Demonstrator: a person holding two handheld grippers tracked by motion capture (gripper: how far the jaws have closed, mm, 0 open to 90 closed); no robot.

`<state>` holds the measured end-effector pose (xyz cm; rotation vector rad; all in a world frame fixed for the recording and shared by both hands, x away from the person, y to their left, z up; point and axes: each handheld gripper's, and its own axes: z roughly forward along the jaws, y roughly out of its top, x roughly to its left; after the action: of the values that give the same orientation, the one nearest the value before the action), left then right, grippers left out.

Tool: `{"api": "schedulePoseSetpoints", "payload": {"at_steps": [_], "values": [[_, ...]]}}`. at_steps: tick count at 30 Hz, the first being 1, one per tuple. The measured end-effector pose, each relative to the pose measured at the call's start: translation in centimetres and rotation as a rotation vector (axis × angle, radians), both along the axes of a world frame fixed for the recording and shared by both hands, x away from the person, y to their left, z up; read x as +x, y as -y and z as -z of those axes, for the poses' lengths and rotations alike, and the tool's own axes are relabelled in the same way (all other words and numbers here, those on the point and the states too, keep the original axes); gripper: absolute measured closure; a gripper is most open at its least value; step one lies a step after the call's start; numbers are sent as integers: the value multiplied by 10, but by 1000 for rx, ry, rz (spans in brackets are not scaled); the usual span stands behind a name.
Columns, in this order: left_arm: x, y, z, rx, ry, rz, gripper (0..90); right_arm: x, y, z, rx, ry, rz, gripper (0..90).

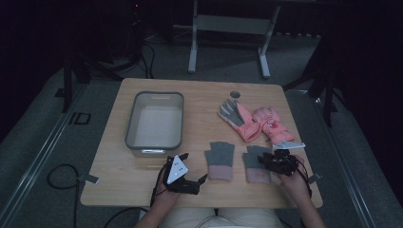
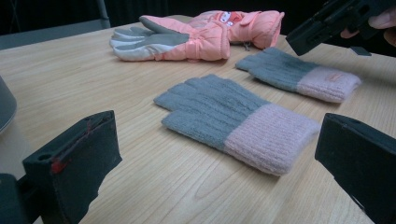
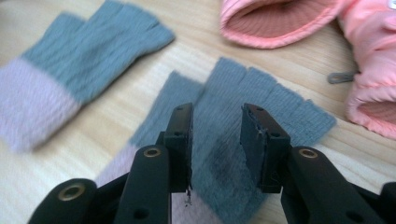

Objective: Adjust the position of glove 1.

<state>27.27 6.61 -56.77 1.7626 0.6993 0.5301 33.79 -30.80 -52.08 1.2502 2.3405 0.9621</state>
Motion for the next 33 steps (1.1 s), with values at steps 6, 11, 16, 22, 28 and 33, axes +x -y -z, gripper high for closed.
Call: {"api": "schedulePoseSetpoints", "payload": {"at_steps": [6,11,16,22,28,33], "values": [[-1,-1,0,-13,8,-7,0,4,1,12,-60,-55,-58,615],[0,-1,0,-17,3,-3,0,1,2,21,-60,-60,-51,623],[0,0,0,-4,0,1,0,1,-6,20,-104,-62,-27,744],[0,1,0,3,-5,-6,0,-1,-9,19,-97,-62,33,842],[1,-1,0,-6,-5,-6,0,-2,-6,9,-59,-78,73,852],[1,0,0,-3,-4,-7,0,-5,-13,-22,-3,-27,76,852]]}}
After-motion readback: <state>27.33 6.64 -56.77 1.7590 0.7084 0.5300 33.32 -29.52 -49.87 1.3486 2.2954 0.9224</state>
